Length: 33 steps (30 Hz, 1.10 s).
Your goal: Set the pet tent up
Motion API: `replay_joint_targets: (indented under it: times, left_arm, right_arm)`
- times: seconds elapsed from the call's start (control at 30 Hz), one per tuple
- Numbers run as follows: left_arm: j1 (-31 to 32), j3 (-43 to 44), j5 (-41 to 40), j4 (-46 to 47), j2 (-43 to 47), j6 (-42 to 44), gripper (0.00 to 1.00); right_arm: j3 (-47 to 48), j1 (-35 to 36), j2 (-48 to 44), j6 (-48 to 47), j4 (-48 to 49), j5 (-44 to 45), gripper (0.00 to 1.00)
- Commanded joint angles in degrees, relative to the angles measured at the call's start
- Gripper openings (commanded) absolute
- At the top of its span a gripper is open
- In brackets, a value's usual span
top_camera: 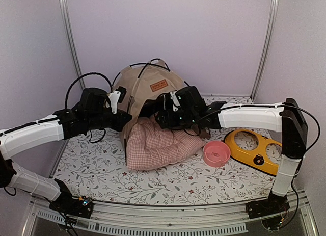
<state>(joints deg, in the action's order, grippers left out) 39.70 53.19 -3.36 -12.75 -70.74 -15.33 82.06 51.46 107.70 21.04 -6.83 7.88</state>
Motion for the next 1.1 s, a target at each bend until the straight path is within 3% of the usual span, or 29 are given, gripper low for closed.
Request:
replay_joint_targets:
  times: [0.0, 0.13, 0.43, 0.87, 0.97, 1.07]
  left_arm:
    - [-1.48, 0.90, -1.40, -0.64, -0.27, -1.53, 0.00]
    - [-1.76, 0.79, -0.29, -0.56, -0.53, -1.54, 0.00]
    - [-1.75, 0.38, 2.73, 0.31, -1.20, -2.62, 0.00]
    - [-1.69, -0.36, 4.44, 0.13, -1.82, -3.39, 0.00]
    - [-1.66, -0.54, 4.72, -0.10, -2.29, -3.39, 0.00]
    - [-1.64, -0.76, 5.13, -0.34, -2.38, -3.30, 0.00]
  right_arm:
    - [-2.69, 0.38, -5.57, -0.23, -0.57, -4.45, 0.93]
    - [-4.34, 1.02, -5.58, 0.46, -2.04, -10.46, 0.96]
    - [-5.38, 3.44, -1.42, 5.28, -0.45, -12.44, 0.97]
    - [-4.11, 4.82, 6.48, 7.94, -4.57, -3.79, 0.98]
    - [-0.44, 4.86, 9.05, 7.85, -5.41, -4.16, 0.83]
    - [3.35, 4.75, 9.35, 6.88, -6.80, -2.12, 0.50]
